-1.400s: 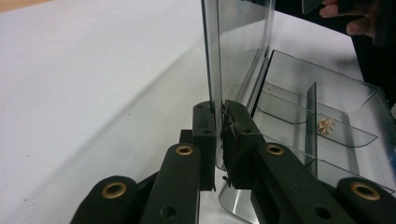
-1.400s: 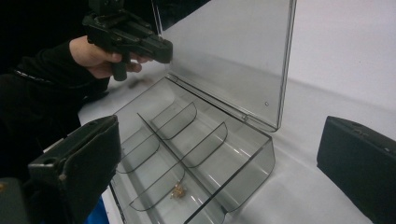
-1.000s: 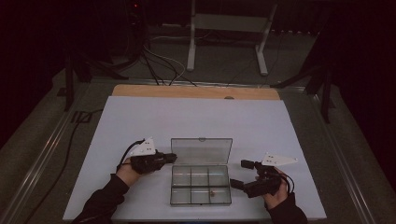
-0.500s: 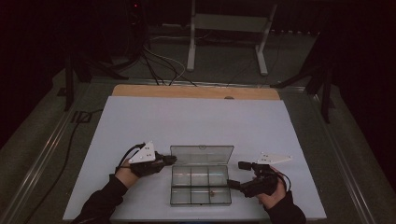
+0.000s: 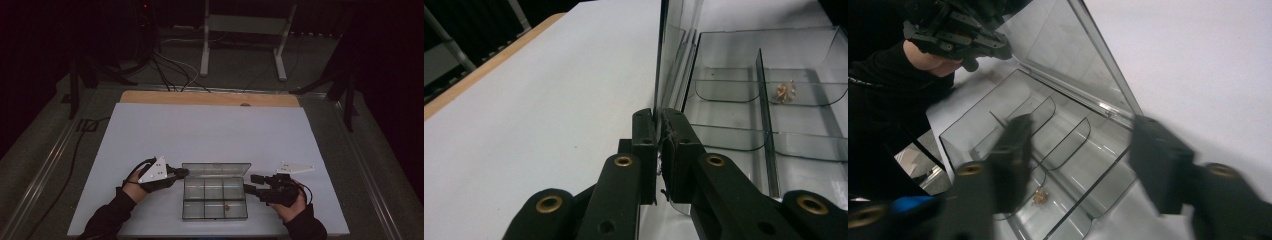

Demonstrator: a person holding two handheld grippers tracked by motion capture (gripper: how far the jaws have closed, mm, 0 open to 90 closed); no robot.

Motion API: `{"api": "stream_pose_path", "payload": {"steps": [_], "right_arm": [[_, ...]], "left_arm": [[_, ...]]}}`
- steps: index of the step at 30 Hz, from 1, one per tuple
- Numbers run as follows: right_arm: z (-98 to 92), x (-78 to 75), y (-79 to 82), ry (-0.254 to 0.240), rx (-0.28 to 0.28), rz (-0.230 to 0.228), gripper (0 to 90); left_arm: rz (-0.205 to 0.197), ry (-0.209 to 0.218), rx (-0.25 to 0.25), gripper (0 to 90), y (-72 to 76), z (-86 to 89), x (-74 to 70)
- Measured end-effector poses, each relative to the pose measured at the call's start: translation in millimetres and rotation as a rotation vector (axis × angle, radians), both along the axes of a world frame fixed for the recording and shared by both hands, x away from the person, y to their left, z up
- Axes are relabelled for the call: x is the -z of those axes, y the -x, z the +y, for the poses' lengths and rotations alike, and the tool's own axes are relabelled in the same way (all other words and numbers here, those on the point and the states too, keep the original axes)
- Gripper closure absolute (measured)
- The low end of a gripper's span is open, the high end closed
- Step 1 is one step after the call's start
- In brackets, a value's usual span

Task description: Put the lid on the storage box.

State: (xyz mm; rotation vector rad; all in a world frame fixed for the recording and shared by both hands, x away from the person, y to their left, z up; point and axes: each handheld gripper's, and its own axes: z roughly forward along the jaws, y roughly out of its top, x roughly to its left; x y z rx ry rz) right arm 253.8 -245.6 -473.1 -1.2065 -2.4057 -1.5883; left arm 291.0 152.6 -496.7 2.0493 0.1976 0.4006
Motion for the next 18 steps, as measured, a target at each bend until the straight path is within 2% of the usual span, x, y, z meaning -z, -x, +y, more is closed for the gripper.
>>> {"api": "stream_pose_path", "payload": {"steps": [4, 11, 18], "right_arm": [[-0.9, -1.5, -0.9, -0.009, -0.002, 0.008, 67.5], [-0.6, -1.8, -1.3, -0.002, -0.016, 0.011, 89.8], [1.9, -2.2, -0.4, -0.001, -0.032, 0.02, 90.0]], "left_arm": [[-0.015, -0.006, 0.002, 87.5, 1.4, -0.2, 0.2], [-0.059, -0.024, 0.016, 87.4, 4.3, -0.5, 0.6], [-0.102, -0.032, 0.037, 86.9, 7.2, -0.1, 2.0]]}}
